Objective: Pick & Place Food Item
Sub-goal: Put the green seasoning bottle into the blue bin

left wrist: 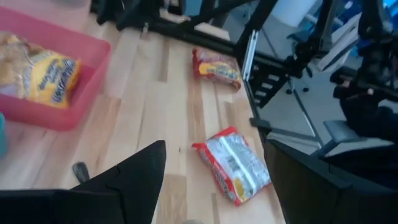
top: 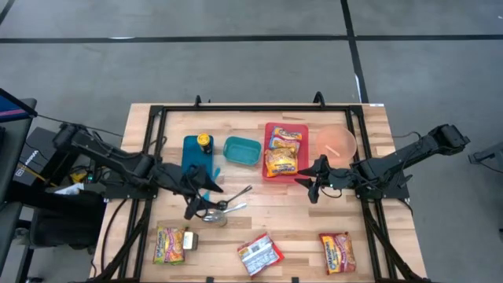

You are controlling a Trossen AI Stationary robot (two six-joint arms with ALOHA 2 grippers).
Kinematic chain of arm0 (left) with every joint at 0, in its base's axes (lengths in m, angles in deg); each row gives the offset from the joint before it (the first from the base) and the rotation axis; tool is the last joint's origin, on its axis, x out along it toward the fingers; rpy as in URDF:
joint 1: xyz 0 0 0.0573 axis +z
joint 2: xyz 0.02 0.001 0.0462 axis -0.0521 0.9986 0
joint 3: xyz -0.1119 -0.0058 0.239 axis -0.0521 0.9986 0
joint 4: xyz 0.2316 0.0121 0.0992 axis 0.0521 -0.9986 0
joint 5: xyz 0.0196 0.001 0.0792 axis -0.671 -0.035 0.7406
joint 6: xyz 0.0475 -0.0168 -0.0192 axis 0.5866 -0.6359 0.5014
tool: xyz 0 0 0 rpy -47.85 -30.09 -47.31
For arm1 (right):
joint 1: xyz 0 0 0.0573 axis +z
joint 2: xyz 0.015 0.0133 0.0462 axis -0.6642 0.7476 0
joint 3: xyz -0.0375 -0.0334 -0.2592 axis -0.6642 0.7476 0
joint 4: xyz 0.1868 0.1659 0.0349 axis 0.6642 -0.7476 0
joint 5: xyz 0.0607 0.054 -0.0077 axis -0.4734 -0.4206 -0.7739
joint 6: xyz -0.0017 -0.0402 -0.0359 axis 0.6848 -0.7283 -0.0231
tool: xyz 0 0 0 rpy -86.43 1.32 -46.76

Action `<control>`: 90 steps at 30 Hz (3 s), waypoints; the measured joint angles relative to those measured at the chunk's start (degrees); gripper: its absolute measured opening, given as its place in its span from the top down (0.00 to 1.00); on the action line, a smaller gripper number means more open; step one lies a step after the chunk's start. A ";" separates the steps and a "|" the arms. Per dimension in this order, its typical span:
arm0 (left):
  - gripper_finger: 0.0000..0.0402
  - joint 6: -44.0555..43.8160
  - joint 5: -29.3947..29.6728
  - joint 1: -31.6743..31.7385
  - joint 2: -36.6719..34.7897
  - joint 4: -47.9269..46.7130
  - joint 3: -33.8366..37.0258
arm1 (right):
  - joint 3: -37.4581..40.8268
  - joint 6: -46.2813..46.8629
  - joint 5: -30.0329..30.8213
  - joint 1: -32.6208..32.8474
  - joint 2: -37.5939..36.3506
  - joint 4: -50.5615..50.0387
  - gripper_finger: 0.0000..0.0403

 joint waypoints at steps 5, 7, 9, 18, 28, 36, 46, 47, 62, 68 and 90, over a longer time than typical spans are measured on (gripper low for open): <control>0.33 1.24 0.07 0.02 2.06 -0.03 0.00 | 0.00 0.00 -0.02 0.00 0.02 -0.09 0.61; 0.33 1.49 0.07 -0.01 2.25 -1.44 0.00 | 0.00 0.00 -0.01 0.00 0.02 -0.07 0.61; 0.33 1.14 -0.02 -0.59 2.21 -3.93 -0.02 | 0.00 0.00 -0.02 0.00 0.02 -0.11 0.61; 0.33 -3.71 -0.08 -6.47 2.19 -11.80 -0.02 | 0.00 0.00 -0.02 0.00 0.00 -0.30 0.61; 0.33 -7.60 9.69 -9.59 2.19 -6.22 -0.02 | 0.00 0.00 -0.02 0.00 0.01 -0.28 0.61; 0.33 2.38 4.29 -6.89 2.17 19.28 -0.13 | 0.00 0.01 0.46 -0.04 0.00 -0.30 0.61; 0.33 10.20 4.40 -1.36 3.11 11.04 -7.46 | 0.00 -0.48 1.11 -0.05 0.01 -0.49 0.61; 0.33 10.23 4.38 -0.58 3.45 9.79 -8.31 | 0.00 -0.52 1.12 -0.07 0.01 -0.72 0.61; 0.33 6.58 4.26 2.75 17.67 -9.36 -21.73 | 0.00 -0.50 1.11 -0.48 0.02 -1.57 0.61; 0.33 5.11 4.20 2.75 22.10 -17.94 -27.19 | 0.00 -0.50 1.09 -0.48 0.00 -1.57 0.61; 0.33 -6.50 -2.78 4.17 38.84 -44.30 -44.06 | 0.00 -0.50 1.07 -0.48 0.00 -1.57 0.61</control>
